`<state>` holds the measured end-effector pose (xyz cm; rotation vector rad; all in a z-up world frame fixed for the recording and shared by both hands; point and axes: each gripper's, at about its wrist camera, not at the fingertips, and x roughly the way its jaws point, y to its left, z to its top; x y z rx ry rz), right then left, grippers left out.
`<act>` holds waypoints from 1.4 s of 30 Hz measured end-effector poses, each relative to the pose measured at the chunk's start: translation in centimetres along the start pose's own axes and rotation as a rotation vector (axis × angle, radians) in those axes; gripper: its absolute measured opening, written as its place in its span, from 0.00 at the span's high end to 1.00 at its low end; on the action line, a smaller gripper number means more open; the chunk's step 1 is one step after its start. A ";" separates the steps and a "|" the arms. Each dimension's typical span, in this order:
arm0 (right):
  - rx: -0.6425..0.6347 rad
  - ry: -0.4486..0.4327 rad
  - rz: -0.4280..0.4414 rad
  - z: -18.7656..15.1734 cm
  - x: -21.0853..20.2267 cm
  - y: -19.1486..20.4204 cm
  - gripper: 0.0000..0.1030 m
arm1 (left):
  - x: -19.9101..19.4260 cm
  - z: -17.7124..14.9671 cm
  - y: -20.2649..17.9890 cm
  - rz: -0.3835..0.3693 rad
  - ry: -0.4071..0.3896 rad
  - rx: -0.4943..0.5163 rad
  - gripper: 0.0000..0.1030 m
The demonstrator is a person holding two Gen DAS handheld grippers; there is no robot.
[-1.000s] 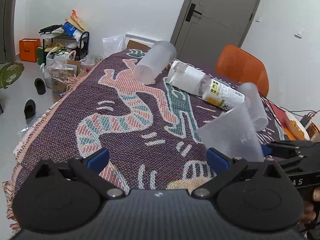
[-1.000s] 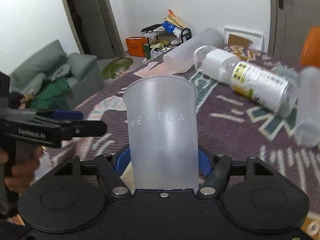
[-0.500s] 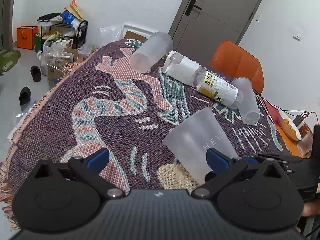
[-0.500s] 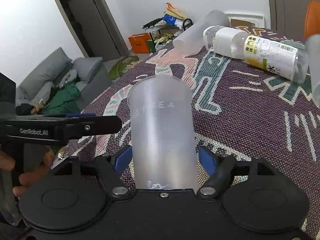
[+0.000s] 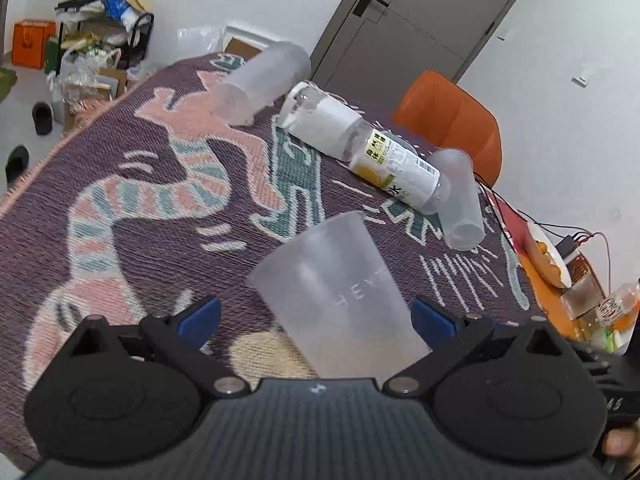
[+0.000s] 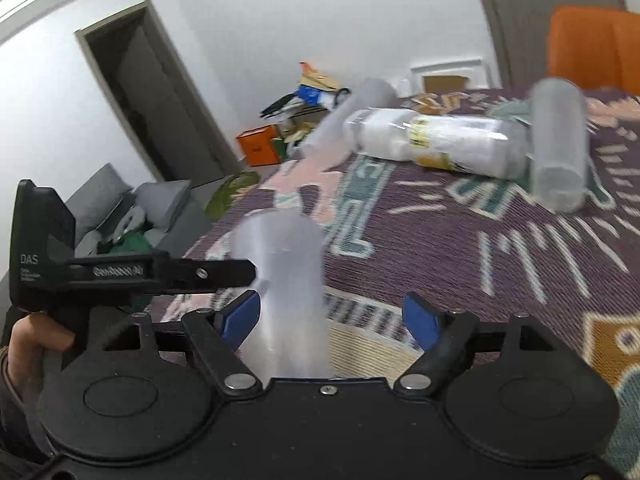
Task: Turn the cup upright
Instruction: 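Lift the HEYTEA cup with the right gripper and rotate it upright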
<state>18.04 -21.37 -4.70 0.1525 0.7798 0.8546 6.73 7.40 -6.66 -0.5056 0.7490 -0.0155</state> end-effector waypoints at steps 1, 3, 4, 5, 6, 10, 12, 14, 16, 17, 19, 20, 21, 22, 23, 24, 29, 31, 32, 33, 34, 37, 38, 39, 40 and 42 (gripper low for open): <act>0.010 -0.004 -0.004 -0.1 -0.2 -0.4 0.23 | 0.3 0.1 0.0 -0.006 0.005 -0.015 0.02; 0.024 -0.012 -0.010 -0.4 -0.6 -1.0 0.23 | 0.8 0.3 0.1 -0.019 0.016 -0.047 0.02; 0.029 -0.016 -0.013 -0.5 -0.7 -1.4 0.23 | 1.2 0.4 0.2 -0.026 0.018 -0.065 0.02; 0.032 -0.020 -0.016 -0.6 -0.8 -1.6 0.23 | 1.4 0.5 0.3 -0.030 0.020 -0.082 0.02; 0.035 -0.023 -0.019 -0.7 -1.0 -1.9 0.23 | 1.8 0.7 0.5 -0.033 0.025 -0.102 0.02; 0.055 -0.023 -0.041 -0.9 -1.0 -2.9 0.23 | 3.3 1.1 1.2 -0.057 0.056 -0.170 0.02; 0.062 -0.021 -0.051 -1.1 -1.0 -3.1 0.23 | 4.0 1.1 1.5 -0.067 0.071 -0.196 0.02; 0.070 -0.017 -0.052 -1.2 -0.7 -3.5 0.23 | 4.5 1.2 1.5 -0.080 0.069 -0.203 0.02; 0.077 -0.014 -0.057 -1.3 -0.5 -3.7 0.23 | 4.7 1.5 1.4 -0.075 0.067 -0.198 0.02; 0.080 -0.013 -0.061 -1.3 -0.4 -3.8 0.23 | 4.8 1.6 1.3 -0.074 0.067 -0.200 0.03; 0.086 -0.017 -0.070 -1.3 -0.2 -4.0 0.23 | 5.0 1.7 1.3 -0.073 0.072 -0.200 0.12; 0.086 -0.018 -0.074 -1.3 -0.1 -4.0 0.23 | 5.0 1.8 1.3 -0.074 0.076 -0.197 0.16; 0.086 -0.020 -0.077 -1.3 -0.4 -4.1 0.23 | 5.0 1.8 1.3 -0.083 0.076 -0.201 0.21; 0.085 -0.020 -0.081 -1.3 -0.3 -4.0 0.23 | 5.0 1.8 1.5 -0.097 0.084 -0.213 0.22; 0.083 -0.019 -0.084 -1.2 -0.2 -4.0 0.22 | 4.9 1.8 1.6 -0.102 0.087 -0.222 0.23; 0.080 -0.019 -0.089 -1.2 -0.3 -3.9 0.21 | 4.8 1.8 1.6 -0.102 0.084 -0.222 0.24; 0.056 -0.027 -0.110 -1.0 -0.2 -3.3 0.15 | 3.3 2.2 1.2 -0.089 0.034 -0.184 0.26; 0.047 -0.030 -0.123 -1.0 -0.2 -3.0 0.13 | 2.3 2.3 0.9 -0.089 0.004 -0.160 0.26; 0.043 -0.032 -0.130 -1.0 -0.2 -2.9 0.13 | 1.9 2.4 0.7 -0.088 -0.012 -0.145 0.26; 0.039 -0.035 -0.137 -1.0 -0.2 -2.8 0.13 | 1.4 2.5 0.4 -0.086 -0.029 -0.128 0.26; 0.037 -0.036 -0.142 -1.0 -0.3 -2.7 0.13 | 0.9 2.5 0.2 -0.085 -0.045 -0.113 0.26; 0.029 -0.046 -0.148 -0.9 -0.6 -2.3 0.13 | -0.5 2.4 -0.7 -0.074 -0.097 -0.059 0.27; 0.026 -0.051 -0.150 -0.9 -0.7 -2.2 0.12 | -0.9 2.4 -0.9 -0.070 -0.111 -0.044 0.27; 0.022 -0.056 -0.151 -0.9 -0.8 -2.0 0.12 | -1.3 2.3 -1.2 -0.066 -0.127 -0.025 0.27; 0.019 -0.059 -0.153 -1.0 -1.0 -1.9 0.12 | -1.6 2.3 -1.5 -0.063 -0.139 -0.011 0.27; 0.015 -0.063 -0.156 -1.0 -1.1 -1.7 0.12 | -2.3 2.0 -2.0 -0.051 -0.166 0.022 0.27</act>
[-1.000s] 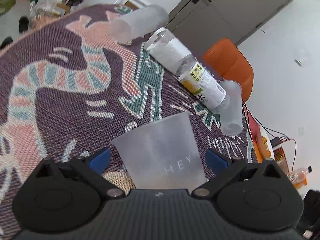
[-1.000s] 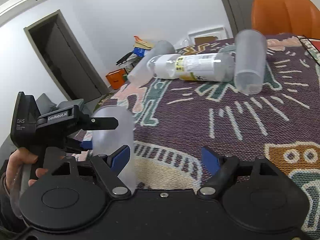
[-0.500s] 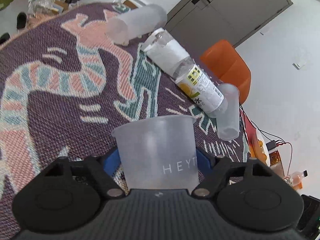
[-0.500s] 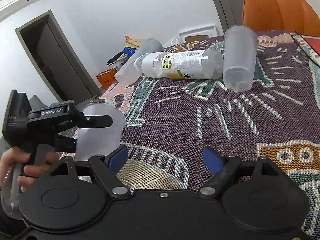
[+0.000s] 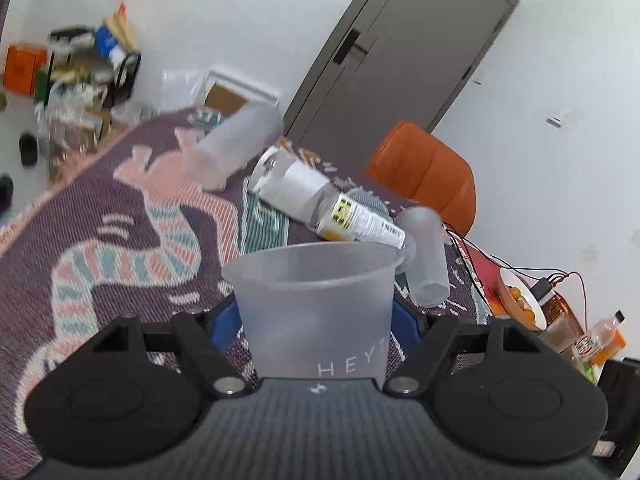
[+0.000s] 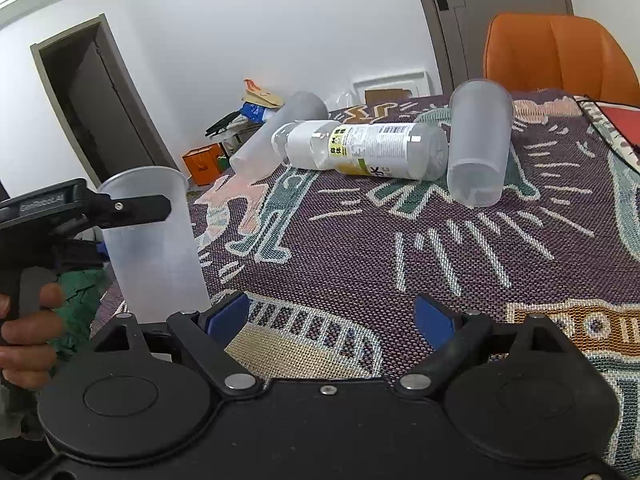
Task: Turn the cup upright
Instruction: 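Lift the HEYTEA cup with the right gripper and rotate it upright, then lower the upright HEYTEA cup onto the tapestry with the right gripper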
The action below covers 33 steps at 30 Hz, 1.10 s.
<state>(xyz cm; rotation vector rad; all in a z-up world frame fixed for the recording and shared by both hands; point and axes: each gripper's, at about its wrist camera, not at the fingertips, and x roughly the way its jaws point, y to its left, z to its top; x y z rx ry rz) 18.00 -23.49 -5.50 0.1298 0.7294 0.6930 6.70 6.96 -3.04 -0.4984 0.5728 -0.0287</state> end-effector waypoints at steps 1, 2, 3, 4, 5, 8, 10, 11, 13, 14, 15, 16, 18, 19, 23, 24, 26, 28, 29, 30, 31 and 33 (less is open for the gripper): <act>-0.001 -0.002 -0.001 0.0 -0.1 0.1 0.12 | -0.3 0.0 -0.3 0.008 -0.013 0.017 0.27; -0.002 -0.004 -0.003 -0.1 -0.2 0.1 0.12 | -0.6 -0.1 -0.5 0.017 -0.028 0.037 0.27; -0.003 -0.007 -0.004 -0.1 -0.3 0.2 0.12 | -1.0 -0.1 -0.8 0.026 -0.044 0.058 0.27; -0.004 -0.009 -0.004 -0.1 -0.4 0.3 0.12 | -1.3 -0.1 -1.0 0.033 -0.057 0.074 0.27; -0.004 -0.012 -0.005 -0.1 -0.5 0.3 0.12 | -1.6 -0.2 -1.2 0.041 -0.072 0.093 0.27; -0.008 -0.019 -0.009 -0.2 -0.7 0.5 0.12 | -2.4 -0.2 -1.7 0.059 -0.107 0.137 0.27; -0.009 -0.022 -0.009 -0.2 -0.8 0.6 0.12 | -2.9 -0.3 -2.0 0.068 -0.126 0.163 0.27; -0.011 -0.024 -0.009 -0.2 -0.8 0.7 0.12 | -3.1 -0.3 -2.1 0.075 -0.135 0.176 0.27; -0.015 -0.026 -0.009 -0.3 -0.9 0.9 0.12 | -3.5 -0.4 -2.4 0.096 -0.159 0.213 0.27; -0.016 -0.027 -0.008 -0.3 -0.9 0.9 0.12 | -3.7 -0.5 -2.5 0.105 -0.170 0.227 0.27; -0.017 -0.027 -0.007 -0.3 -0.9 0.9 0.12 | -3.8 -0.6 -2.6 0.113 -0.179 0.239 0.27; -0.017 -0.028 -0.005 -0.3 -0.9 0.9 0.12 | -3.9 -0.7 -2.7 0.123 -0.188 0.251 0.27; -0.017 -0.027 -0.003 -0.4 -0.8 1.0 0.12 | -4.0 -0.8 -2.7 0.146 -0.202 0.271 0.27; -0.017 -0.025 -0.003 -0.4 -0.8 1.0 0.11 | -4.0 -0.9 -2.7 0.150 -0.204 0.277 0.27; -0.017 -0.022 -0.008 -0.6 -0.6 1.0 0.11 | -3.8 -1.4 -3.0 0.171 -0.226 0.318 0.27; -0.016 -0.021 -0.011 -0.6 -0.6 1.0 0.11 | -3.7 -1.6 -3.1 0.175 -0.230 0.330 0.27; -0.012 -0.019 -0.015 -0.6 -0.5 0.9 0.11 | -3.4 -1.8 -3.3 0.170 -0.237 0.347 0.27; -0.010 -0.017 -0.018 -0.7 -0.5 0.8 0.11 | -3.0 -2.3 -3.5 0.169 -0.253 0.374 0.27; -0.009 -0.015 -0.022 -0.7 -0.4 0.8 0.11 | -2.7 -2.5 -3.6 0.180 -0.261 0.390 0.27; -0.007 -0.014 -0.025 -0.7 -0.4 0.7 0.11 | -2.4 -2.7 -3.7 0.194 -0.261 0.400 0.27; -0.006 -0.013 -0.027 -0.7 -0.4 0.7 0.11 | -2.0 -2.9 -3.6 0.199 -0.257 0.403 0.27; -0.005 -0.014 -0.031 -0.7 -0.4 0.6 0.11 | -1.6 -3.2 -3.4 0.190 -0.244 0.393 0.27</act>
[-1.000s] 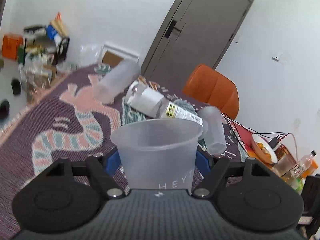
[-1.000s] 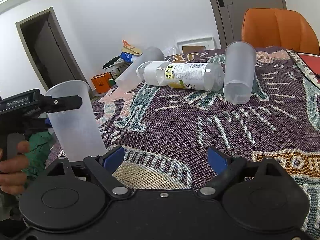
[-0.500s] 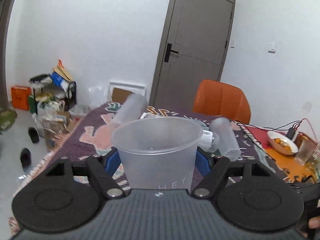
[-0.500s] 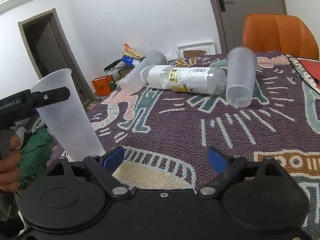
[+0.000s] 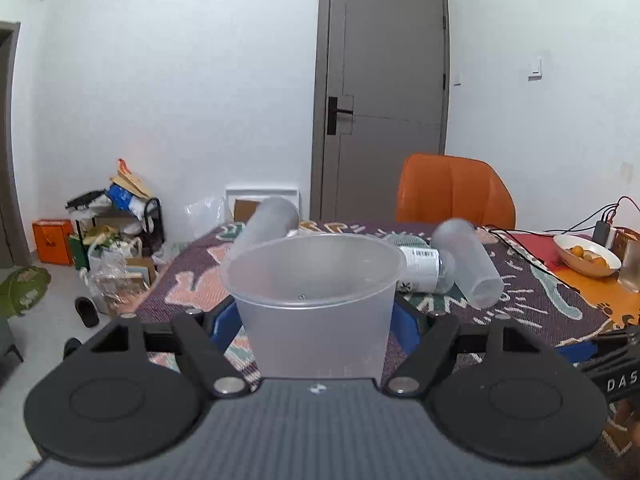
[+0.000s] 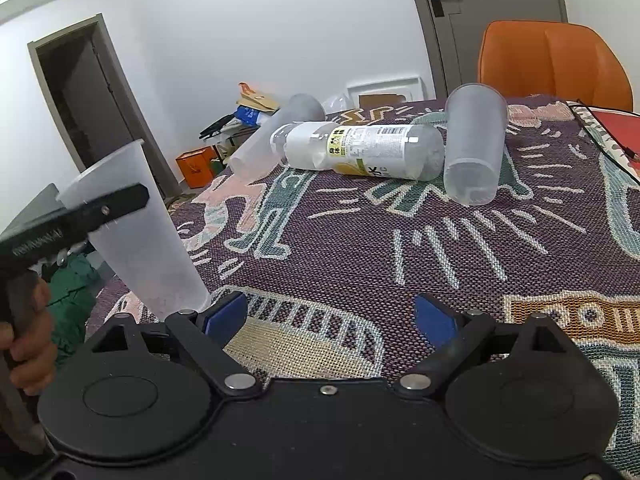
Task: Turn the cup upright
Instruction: 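Lower the upright HEYTEA cup onto the tapestry with the right gripper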
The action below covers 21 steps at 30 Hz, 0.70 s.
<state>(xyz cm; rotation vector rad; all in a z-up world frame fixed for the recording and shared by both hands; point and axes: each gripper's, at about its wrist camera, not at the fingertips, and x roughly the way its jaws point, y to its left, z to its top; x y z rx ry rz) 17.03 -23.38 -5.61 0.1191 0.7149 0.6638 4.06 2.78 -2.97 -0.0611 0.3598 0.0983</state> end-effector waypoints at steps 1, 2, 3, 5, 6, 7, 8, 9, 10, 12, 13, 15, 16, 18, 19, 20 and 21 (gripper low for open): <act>0.001 0.000 -0.002 0.0 0.0 -0.1 0.11 | 0.2 -0.2 0.1 -0.002 0.005 -0.006 0.26; 0.002 -0.002 -0.002 0.0 -0.1 -0.1 0.11 | 0.1 -0.2 0.1 0.002 0.001 -0.007 0.26; 0.002 -0.002 -0.003 0.0 -0.1 -0.1 0.11 | 0.1 -0.2 0.1 0.000 0.001 -0.008 0.26; 0.003 -0.002 -0.004 0.0 -0.2 -0.1 0.11 | 0.0 -0.1 0.4 -0.012 0.016 -0.026 0.25; 0.001 -0.001 -0.003 0.0 -0.2 -0.1 0.11 | -0.1 0.0 0.6 -0.021 0.028 -0.041 0.23; -0.001 -0.002 -0.001 0.0 -0.2 0.0 0.11 | -0.1 0.1 0.9 -0.031 0.039 -0.056 0.22; -0.005 -0.003 0.000 0.0 -0.3 0.1 0.11 | -0.2 0.1 1.1 -0.039 0.048 -0.067 0.17; -0.008 -0.003 0.002 0.0 -0.4 0.2 0.11 | -0.3 0.1 1.3 -0.043 0.057 -0.079 0.13; -0.011 -0.005 0.004 0.0 -0.5 0.4 0.11 | -0.5 0.0 1.4 -0.046 0.062 -0.086 0.11; -0.019 -0.009 0.008 0.0 -0.7 0.7 0.09 | -0.9 0.1 1.6 -0.060 0.068 -0.095 0.09; -0.023 -0.013 0.007 0.0 -0.9 0.8 0.06 | -1.1 0.1 1.6 -0.065 0.071 -0.096 0.09; -0.034 -0.024 0.008 0.0 -1.4 1.2 0.04 | -1.4 0.1 1.6 -0.071 0.078 -0.093 0.07; -0.039 -0.026 0.010 0.1 -1.6 1.3 0.03 | -1.7 0.1 1.6 -0.073 0.080 -0.091 0.07; -0.046 -0.035 0.013 0.1 -2.1 1.6 0.02 | -2.1 0.1 1.6 -0.079 0.095 -0.092 0.06; -0.051 -0.039 0.014 0.2 -2.4 1.8 0.00 | -2.3 0.2 1.7 -0.085 0.109 -0.096 0.06; -0.057 -0.044 0.013 0.2 -2.7 2.0 0.00 | -2.4 0.3 1.8 -0.088 0.124 -0.098 0.06; -0.062 -0.047 0.013 0.3 -3.0 2.2 0.00 | -2.6 0.3 1.9 -0.089 0.138 -0.098 0.06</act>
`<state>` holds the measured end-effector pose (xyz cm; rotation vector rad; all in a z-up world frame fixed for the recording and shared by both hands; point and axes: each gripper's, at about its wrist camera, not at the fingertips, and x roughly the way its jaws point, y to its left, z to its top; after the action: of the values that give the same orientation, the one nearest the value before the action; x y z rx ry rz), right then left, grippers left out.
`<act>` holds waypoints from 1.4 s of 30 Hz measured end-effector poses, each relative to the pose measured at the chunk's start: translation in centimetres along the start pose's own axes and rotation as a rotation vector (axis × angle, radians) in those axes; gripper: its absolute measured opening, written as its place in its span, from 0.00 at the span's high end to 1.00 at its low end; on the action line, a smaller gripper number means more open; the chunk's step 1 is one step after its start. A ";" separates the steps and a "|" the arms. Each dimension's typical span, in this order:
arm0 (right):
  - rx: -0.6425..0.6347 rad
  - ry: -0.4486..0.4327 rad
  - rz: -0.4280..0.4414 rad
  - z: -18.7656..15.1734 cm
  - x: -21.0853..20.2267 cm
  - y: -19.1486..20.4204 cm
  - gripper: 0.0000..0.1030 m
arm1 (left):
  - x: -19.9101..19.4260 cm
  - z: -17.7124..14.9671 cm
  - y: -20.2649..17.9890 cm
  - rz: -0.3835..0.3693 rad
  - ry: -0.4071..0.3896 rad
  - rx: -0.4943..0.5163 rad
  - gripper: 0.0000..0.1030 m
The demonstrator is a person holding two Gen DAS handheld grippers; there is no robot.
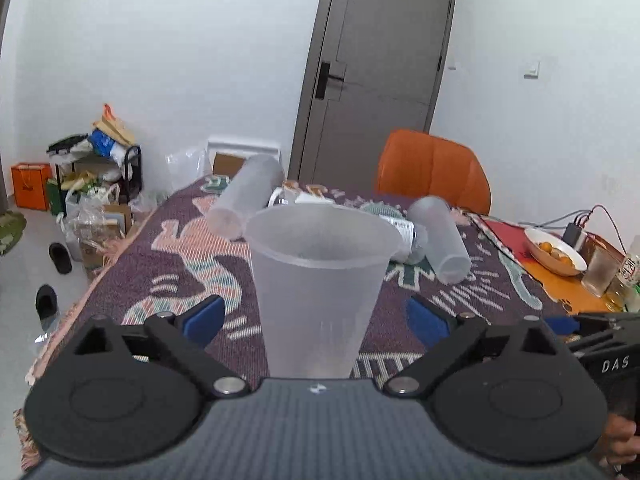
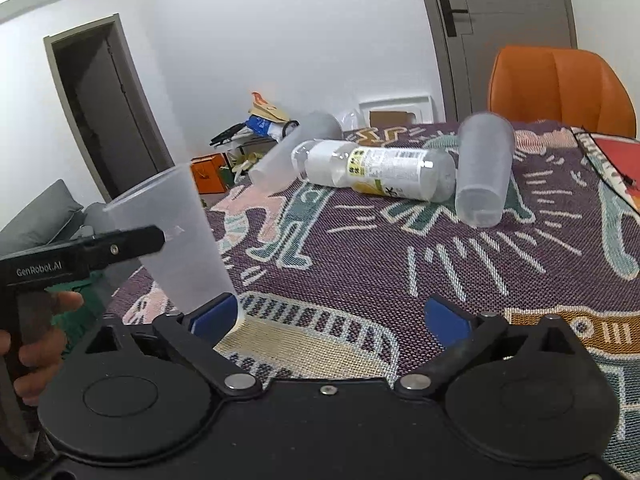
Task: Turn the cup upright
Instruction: 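Lower the upright HEYTEA cup onto the tapestry with the right gripper, then open the right gripper and pull it back from the cup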
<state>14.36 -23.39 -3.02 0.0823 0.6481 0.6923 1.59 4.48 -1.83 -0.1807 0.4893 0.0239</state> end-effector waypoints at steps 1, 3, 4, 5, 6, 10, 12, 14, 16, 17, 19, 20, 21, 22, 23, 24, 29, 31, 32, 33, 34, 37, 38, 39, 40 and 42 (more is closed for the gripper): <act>-0.004 -0.003 -0.002 0.1 -0.4 0.2 0.00 | -0.2 0.0 0.0 0.000 0.011 0.003 0.06; -0.009 -0.010 -0.001 0.2 -1.0 0.5 0.00 | -0.9 0.0 0.0 0.002 0.017 0.009 0.06; -0.012 -0.014 0.000 0.3 -1.4 0.7 0.00 | -1.2 0.0 -0.1 0.002 0.020 0.011 0.06; -0.014 -0.017 0.000 0.4 -1.7 0.9 0.00 | -1.5 0.0 -0.1 0.001 0.023 0.013 0.05; -0.017 -0.019 0.001 0.4 -2.1 1.1 0.00 | -1.9 -0.1 -0.1 0.000 0.028 0.015 0.04; -0.033 -0.026 -0.002 0.5 -3.5 1.9 0.00 | -2.9 -0.3 -0.1 0.002 0.052 0.013 0.01; -0.039 -0.028 0.003 0.6 -4.1 2.3 0.00 | -3.3 -0.5 0.1 0.006 0.065 0.005 0.01; -0.039 -0.033 0.009 0.5 -4.8 2.5 0.00 | -3.7 -0.6 0.3 0.014 0.073 -0.011 0.01; -0.041 -0.031 0.013 0.5 -5.3 2.7 0.00 | -4.1 -0.7 0.6 0.024 0.077 -0.032 0.01; -0.038 -0.029 0.020 0.5 -5.6 2.8 0.00 | -4.2 -0.7 0.7 0.027 0.079 -0.039 0.01; -0.024 -0.025 0.042 0.4 -6.2 2.9 0.00 | -4.6 -0.6 1.0 0.027 0.082 -0.051 0.01; -0.023 -0.024 0.050 0.4 -6.5 3.1 0.00 | -4.8 -0.6 1.1 0.024 0.084 -0.054 0.01; -0.026 -0.025 0.056 0.4 -6.8 3.2 0.00 | -5.0 -0.7 1.1 0.020 0.085 -0.055 0.01; -0.030 -0.026 0.058 0.3 -7.1 3.4 0.00 | -5.2 -0.7 1.1 0.017 0.086 -0.054 0.01; -0.036 -0.028 0.059 0.3 -7.4 3.6 0.00 | -5.3 -0.7 1.2 0.016 0.088 -0.053 0.01; -0.044 -0.031 0.057 0.3 -7.6 3.8 0.00 | -5.5 -0.8 1.2 0.016 0.087 -0.053 0.01; -0.061 -0.020 0.050 -0.1 -8.0 4.2 0.00 | -6.3 -1.0 0.9 0.018 0.087 -0.030 0.01; -0.072 -0.014 0.055 -0.3 -8.1 4.4 0.00 | -6.5 -1.1 0.7 0.012 0.092 -0.015 0.01; -0.079 -0.011 0.054 -0.4 -8.1 4.5 0.00 | -6.5 -1.1 0.5 0.011 0.094 -0.008 0.01; -0.083 -0.009 0.053 -0.4 -8.1 4.5 0.00 | -6.6 -1.1 0.4 0.011 0.094 -0.001 0.01; -0.083 -0.007 0.052 -0.4 -8.0 4.5 0.00 | -6.6 -1.1 0.3 0.011 0.094 0.002 0.01; -0.077 -0.008 0.056 -0.4 -8.0 4.5 0.00 | -6.7 -1.0 0.1 0.007 0.092 0.008 0.01; -0.077 -0.008 0.056 -0.4 -7.9 4.4 0.00 | -6.7 -1.0 0.0 0.006 0.091 0.009 0.01; -0.077 -0.008 0.057 -0.4 -7.9 4.4 0.00 | -6.7 -1.1 0.0 0.006 0.091 0.010 0.01; -0.077 -0.008 0.057 -0.5 -7.9 4.4 0.00 | -6.7 -1.1 0.0 0.006 0.090 0.011 0.01; -0.073 -0.006 0.057 -0.4 -7.9 4.4 0.00 | -6.7 -1.1 0.0 0.008 0.090 0.009 0.01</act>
<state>7.01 -24.96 2.02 0.0356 0.6159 0.7698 -4.83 4.41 0.39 -0.1718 0.5794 0.0217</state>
